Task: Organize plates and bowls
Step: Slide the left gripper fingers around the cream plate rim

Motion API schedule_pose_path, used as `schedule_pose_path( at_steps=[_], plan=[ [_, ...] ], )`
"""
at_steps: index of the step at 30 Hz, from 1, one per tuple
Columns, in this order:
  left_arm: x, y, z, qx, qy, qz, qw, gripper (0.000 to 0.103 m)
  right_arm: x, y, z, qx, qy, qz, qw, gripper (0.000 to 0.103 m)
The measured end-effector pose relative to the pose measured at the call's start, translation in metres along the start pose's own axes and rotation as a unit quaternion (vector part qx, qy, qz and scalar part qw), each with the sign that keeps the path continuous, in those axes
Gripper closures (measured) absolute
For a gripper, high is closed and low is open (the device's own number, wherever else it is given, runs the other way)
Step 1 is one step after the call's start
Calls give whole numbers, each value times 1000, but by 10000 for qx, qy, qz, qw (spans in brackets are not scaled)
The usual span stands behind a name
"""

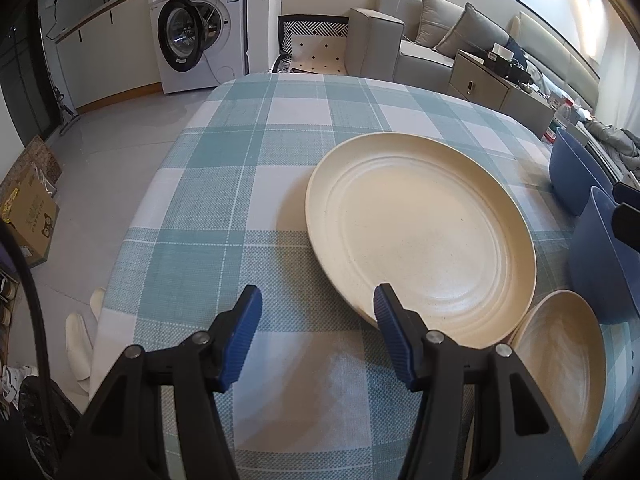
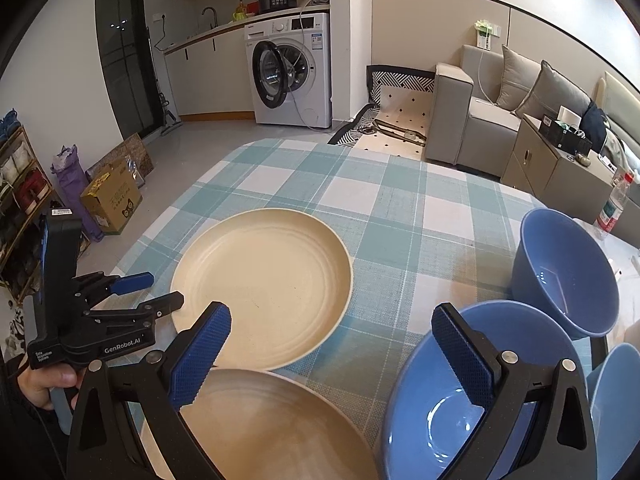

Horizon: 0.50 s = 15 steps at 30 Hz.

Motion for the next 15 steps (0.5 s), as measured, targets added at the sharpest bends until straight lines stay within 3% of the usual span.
schedule_pose_path(
  at_steps=[15],
  plan=[
    [0,-7,0,-17,-78,60,9999,43,8,-17,41,56,-398,-149,9991,1]
  ],
)
Point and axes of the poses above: each gripper's, at about its wrist camera, not at the fingertips, and z roughly the way its jaws point, y to its right, x to its top, the point moved 4 cm from there along z, roughly the way its jaws point, and after that the axes turned 13 degrees about -z, right-handed, at the moved point
